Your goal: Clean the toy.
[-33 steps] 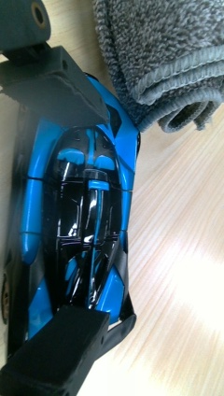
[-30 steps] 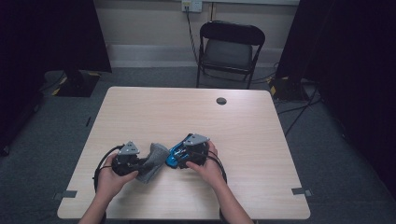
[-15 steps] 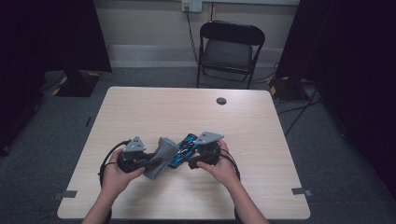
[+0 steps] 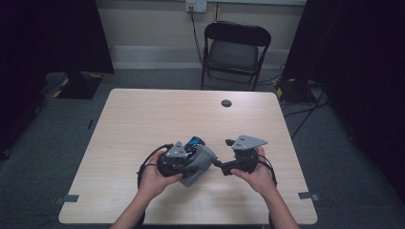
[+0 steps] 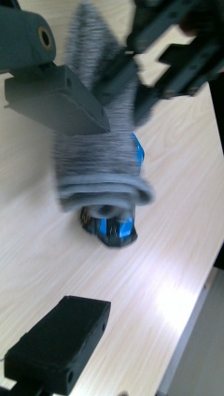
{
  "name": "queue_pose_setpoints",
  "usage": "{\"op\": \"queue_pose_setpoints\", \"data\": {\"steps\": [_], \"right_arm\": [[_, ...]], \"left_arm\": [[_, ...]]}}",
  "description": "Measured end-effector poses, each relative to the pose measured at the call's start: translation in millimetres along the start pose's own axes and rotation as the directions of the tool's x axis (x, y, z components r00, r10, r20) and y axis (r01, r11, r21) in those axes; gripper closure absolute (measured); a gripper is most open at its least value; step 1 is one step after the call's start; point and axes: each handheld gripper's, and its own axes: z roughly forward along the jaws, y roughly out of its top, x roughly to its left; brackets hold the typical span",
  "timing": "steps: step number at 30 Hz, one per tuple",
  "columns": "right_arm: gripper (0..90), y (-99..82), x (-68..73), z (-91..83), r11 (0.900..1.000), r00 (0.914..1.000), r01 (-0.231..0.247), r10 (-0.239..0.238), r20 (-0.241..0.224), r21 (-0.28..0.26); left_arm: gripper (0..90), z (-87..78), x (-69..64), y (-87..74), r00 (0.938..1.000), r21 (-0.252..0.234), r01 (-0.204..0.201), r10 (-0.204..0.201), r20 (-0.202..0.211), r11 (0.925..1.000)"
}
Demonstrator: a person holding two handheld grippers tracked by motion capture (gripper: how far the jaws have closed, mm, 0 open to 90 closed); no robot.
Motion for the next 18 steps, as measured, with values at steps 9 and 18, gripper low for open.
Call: {"op": "queue_pose_setpoints", "data": {"steps": [9,18], "right_arm": [[12.4,-4.7,-10.9,-13.5,0.9998,0.9999,-0.017,0.017,-0.001,0.012],[14.0,-21.9,-21.1,-26.2,0.9987,0.9983,-0.05,0.049,0.029,0.014]], "left_arm": [[70.5,45.9,-17.6,12.7,0.9981,0.042,-0.047,0.045,0.042,0.998],[66.5,79.4,-22.3,12.8,0.9931,0.082,-0.093,0.086,0.08,0.9923]]}}
